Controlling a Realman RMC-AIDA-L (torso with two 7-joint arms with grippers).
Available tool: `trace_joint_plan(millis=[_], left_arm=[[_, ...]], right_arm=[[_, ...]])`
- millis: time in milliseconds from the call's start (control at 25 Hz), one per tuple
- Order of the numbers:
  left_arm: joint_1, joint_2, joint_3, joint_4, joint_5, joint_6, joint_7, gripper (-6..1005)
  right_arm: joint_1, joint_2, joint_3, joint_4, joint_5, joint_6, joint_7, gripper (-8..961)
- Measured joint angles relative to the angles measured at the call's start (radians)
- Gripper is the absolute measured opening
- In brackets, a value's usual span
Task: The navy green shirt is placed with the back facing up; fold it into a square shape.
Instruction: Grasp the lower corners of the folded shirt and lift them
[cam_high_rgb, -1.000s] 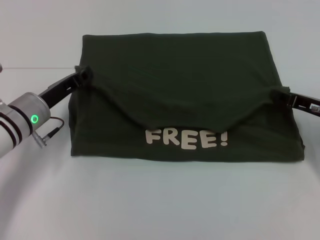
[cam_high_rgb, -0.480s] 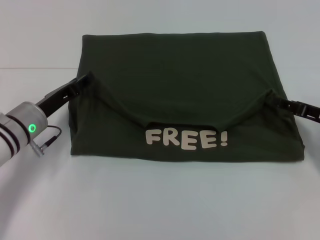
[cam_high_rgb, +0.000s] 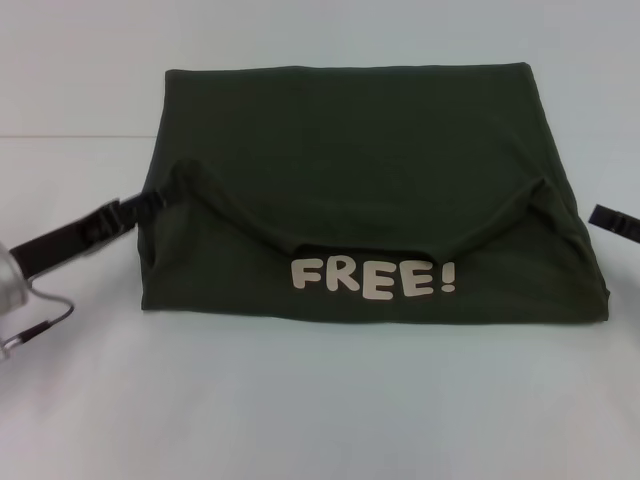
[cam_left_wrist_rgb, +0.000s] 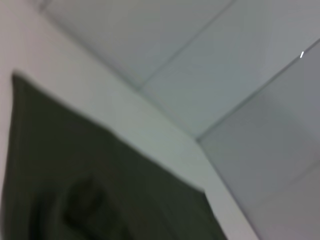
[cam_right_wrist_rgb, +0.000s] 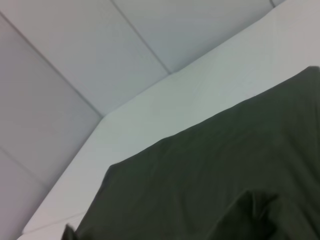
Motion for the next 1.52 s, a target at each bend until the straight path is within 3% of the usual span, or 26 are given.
trace_joint_plan(millis=[160,360,600,1520], left_arm=[[0.010,0.061,0.178,0.024,0.035,0.011,-0.171,704],[0.017,0.069,0.188,0.091,0.124,-0.004,-0.231,838],[0.018,0.056,0.203,0.104,0.158,-0.114,-0.223,838],[0.003,-0.003,0.259,0.103,0.161,-0.182,-0.177,838]], right_arm=[[-0.027,-0.012,-0.007,-0.001,-0.022,-0.074,-0.017,946],[-0.035,-0.009,-0.009,-0.002,-0.095,-0.115,-0.061,946],[-0.036,-0.001,-0.010,0.003,-0.125,-0.118,-0.087,946],[-0.022,0.003,-0.032,0.005,-0.126,-0.111,-0.090,947]])
